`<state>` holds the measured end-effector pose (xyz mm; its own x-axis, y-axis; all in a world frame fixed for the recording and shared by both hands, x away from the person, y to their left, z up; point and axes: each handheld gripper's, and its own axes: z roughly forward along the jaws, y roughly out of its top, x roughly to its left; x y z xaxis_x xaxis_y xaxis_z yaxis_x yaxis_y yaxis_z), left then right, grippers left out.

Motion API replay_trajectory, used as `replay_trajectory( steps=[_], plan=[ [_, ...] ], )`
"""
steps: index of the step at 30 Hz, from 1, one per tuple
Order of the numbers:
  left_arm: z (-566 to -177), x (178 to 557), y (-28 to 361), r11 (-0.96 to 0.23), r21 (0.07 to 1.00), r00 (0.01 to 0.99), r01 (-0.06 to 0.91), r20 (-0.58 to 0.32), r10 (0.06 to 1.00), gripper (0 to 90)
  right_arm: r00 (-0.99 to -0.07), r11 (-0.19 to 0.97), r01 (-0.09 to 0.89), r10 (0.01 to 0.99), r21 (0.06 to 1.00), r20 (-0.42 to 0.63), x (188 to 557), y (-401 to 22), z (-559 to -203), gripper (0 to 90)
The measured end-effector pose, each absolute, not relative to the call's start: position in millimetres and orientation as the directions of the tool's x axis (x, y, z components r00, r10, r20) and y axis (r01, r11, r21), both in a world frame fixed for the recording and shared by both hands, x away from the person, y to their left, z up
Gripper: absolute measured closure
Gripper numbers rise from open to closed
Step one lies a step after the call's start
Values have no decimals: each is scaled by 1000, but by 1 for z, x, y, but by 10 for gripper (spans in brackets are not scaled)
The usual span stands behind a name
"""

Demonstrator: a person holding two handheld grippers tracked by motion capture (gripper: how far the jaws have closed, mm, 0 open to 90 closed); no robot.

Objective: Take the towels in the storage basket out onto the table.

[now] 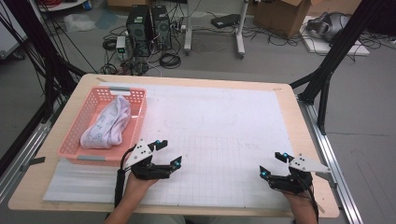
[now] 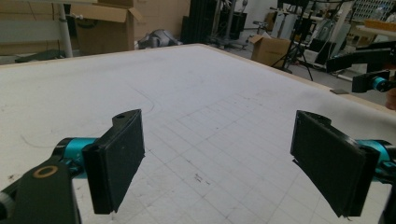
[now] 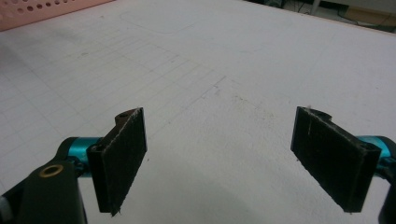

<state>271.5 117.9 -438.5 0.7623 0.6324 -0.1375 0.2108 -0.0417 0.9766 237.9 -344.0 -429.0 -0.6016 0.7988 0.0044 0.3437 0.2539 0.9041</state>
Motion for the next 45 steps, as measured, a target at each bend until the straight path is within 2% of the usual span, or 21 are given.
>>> replay_trajectory(
  steps=[19, 45],
  plan=[
    [-439, 271, 111, -82, 968, 783, 236, -139, 606, 182, -611, 227, 354, 791, 907, 40, 232, -345, -429, 177],
    [-407, 273, 123, -1, 978, 815, 210, -175, 553, 204, -618, 229, 353, 785, 907, 42, 232, -340, -429, 176]
  ],
)
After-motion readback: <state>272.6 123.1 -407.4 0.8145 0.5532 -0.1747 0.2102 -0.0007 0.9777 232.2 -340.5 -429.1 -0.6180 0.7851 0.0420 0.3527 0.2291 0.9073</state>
